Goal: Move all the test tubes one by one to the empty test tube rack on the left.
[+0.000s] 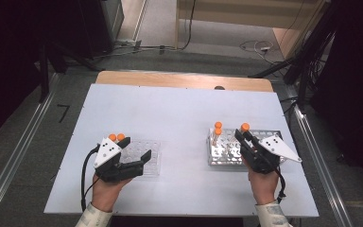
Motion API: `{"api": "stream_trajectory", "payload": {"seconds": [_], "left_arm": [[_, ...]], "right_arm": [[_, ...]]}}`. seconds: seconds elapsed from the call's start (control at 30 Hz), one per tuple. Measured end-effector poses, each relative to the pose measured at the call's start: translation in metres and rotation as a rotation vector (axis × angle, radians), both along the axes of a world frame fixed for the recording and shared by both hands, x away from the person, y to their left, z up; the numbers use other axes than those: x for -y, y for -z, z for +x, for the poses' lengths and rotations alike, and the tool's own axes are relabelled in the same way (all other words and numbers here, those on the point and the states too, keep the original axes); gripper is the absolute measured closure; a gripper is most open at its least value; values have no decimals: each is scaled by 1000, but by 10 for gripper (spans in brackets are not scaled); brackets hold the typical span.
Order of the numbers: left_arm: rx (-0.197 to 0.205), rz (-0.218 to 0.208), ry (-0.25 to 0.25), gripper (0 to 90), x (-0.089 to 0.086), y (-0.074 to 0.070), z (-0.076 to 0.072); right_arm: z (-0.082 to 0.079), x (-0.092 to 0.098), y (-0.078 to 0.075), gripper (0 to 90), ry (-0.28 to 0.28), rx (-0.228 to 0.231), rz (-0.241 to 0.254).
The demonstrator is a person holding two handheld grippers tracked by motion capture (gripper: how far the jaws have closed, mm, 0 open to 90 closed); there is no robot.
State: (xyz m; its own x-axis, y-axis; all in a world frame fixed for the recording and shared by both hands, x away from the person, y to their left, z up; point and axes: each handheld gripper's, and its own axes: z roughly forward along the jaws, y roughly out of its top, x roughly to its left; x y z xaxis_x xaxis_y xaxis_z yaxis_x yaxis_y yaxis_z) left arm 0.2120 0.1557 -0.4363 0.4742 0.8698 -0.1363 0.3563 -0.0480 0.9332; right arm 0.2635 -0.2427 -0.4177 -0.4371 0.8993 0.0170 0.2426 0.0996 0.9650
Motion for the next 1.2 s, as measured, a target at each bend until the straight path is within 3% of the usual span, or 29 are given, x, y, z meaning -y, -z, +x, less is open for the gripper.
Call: {"api": "stream_trajectory", "payload": {"seconds": [0.3, 0.67, 1.03, 1.2], "left_arm": [[-1, -1, -1, 160, 0, 0, 0], [1, -9, -2, 160, -2, -1, 0], [-2, -11, 21, 161, 4, -2, -1], [-4, -19, 37, 161, 9, -2, -3]], "right_arm": [[-14, -4, -3, 718, -48, -2, 11], [-30, -27, -1, 719, -138, -8, 5], [-37, -54, 10, 719, -235, -25, -26], [-37, -65, 18, 719, -274, -54, -28]]}}
